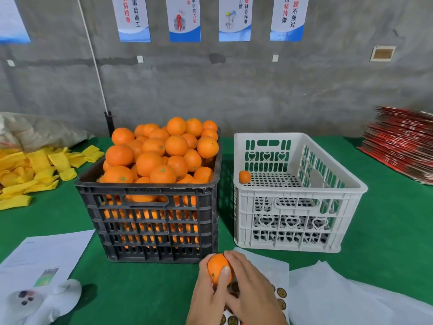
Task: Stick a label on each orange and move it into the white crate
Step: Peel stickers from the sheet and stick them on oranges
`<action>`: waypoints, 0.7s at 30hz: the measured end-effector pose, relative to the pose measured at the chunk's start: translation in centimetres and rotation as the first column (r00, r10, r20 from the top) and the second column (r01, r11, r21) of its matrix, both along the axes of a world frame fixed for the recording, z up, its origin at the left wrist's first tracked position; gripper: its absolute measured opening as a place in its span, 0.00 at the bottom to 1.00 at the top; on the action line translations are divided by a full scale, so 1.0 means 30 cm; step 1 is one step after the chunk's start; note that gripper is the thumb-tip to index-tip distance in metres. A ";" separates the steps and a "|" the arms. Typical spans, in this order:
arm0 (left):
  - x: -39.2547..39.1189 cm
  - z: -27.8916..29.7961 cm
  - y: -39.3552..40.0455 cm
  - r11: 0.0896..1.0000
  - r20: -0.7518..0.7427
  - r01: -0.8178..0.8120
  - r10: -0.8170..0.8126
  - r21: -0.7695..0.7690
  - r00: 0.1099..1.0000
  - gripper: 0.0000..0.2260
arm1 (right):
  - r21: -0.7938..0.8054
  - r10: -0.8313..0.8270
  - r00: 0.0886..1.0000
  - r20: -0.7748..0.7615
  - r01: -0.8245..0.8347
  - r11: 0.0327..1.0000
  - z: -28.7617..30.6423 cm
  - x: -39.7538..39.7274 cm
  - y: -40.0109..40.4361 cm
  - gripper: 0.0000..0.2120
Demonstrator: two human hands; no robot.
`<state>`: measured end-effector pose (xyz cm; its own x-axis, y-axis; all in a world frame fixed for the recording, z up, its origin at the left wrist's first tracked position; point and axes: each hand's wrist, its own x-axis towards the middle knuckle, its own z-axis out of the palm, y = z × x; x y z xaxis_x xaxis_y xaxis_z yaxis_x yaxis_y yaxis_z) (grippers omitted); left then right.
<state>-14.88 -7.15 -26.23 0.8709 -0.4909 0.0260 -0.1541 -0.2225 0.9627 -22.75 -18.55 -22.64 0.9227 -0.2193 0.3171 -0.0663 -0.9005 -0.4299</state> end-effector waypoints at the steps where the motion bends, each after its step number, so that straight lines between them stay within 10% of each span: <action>1: -0.009 0.004 0.003 1.000 0.013 0.009 -0.008 -0.027 1.000 0.25 | -0.072 -0.039 0.999 0.023 0.041 0.997 0.021 -0.002 0.015 0.37; 7: 0.053 0.211 0.104 0.976 0.273 0.215 -0.198 -0.035 0.942 0.15 | -0.035 -0.147 0.848 0.509 0.191 0.981 0.188 -0.018 -0.063 0.35; 10: 0.111 0.454 0.110 0.959 0.743 0.100 0.137 -0.265 0.655 0.08 | -0.054 -0.216 0.759 0.614 0.313 0.948 0.381 0.044 -0.227 0.37; 13: 0.245 0.712 0.107 0.948 0.834 -0.072 0.306 -0.309 0.460 0.05 | 0.000 -0.359 0.779 0.514 0.418 0.908 0.532 0.124 -0.344 0.37; 17: 0.460 0.885 0.118 0.876 0.831 -0.467 0.166 0.124 0.531 0.15 | -0.013 -0.414 0.804 0.428 0.463 0.886 0.570 0.195 -0.426 0.34; 21: 0.527 0.916 0.166 0.778 0.670 -0.428 0.012 0.460 0.742 0.25 | 0.005 -0.416 0.798 0.437 0.460 0.888 0.514 0.227 -0.410 0.23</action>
